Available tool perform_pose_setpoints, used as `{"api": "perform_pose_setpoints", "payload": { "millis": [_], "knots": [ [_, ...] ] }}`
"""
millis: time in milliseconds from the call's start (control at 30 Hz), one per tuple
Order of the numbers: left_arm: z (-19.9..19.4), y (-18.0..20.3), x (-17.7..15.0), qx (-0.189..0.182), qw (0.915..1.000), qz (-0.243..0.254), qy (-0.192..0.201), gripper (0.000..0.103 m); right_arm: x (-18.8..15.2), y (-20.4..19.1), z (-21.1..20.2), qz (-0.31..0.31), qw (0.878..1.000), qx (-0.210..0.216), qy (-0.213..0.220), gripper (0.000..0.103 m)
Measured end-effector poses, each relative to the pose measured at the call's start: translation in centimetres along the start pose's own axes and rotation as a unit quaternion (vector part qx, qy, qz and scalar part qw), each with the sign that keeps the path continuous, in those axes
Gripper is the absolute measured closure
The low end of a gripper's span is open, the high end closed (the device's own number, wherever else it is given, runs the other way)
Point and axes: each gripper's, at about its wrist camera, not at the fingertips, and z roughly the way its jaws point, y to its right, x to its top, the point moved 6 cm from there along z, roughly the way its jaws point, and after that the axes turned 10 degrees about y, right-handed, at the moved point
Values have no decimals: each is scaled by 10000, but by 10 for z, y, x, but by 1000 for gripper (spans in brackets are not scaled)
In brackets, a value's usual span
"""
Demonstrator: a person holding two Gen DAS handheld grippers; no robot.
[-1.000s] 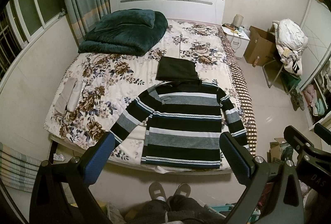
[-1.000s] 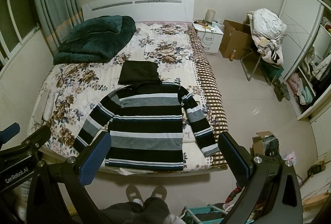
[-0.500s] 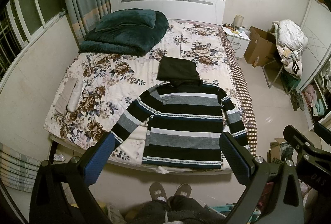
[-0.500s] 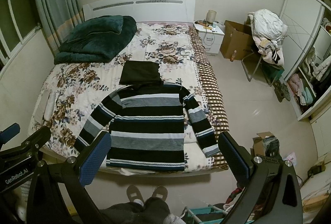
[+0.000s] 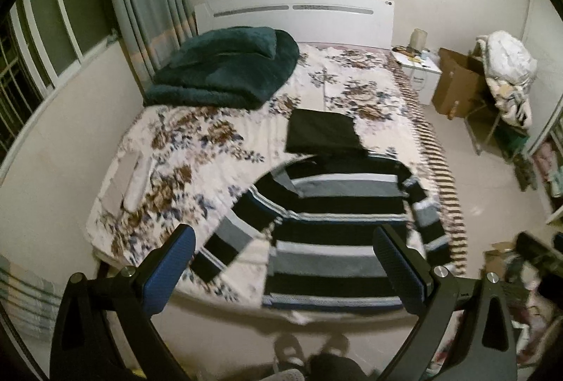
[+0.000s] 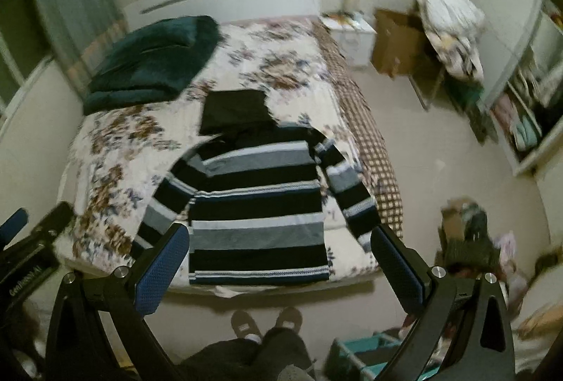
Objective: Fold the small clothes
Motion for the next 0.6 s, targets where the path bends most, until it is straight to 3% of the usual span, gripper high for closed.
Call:
{"api": "perform_pose_setpoints", "payload": {
  "millis": [100,233,367,600],
  "knots": [
    [53,5,-18,181,9996,215,-40,0,-12,32,64,527,9979,-339,-175,0],
    [126,29,-48,214,9980,357,-477,0,-38,103,149,1372,9863,-614,-684,0],
    [188,42,-80,362,9953,446,-774,0,-91,199,248,2353,9571,-1089,-1293,0],
    [313,82,-146,646,9856,423,-1502,0,-212,344,420,3409,8993,-1700,-2146,3]
  ]
}}
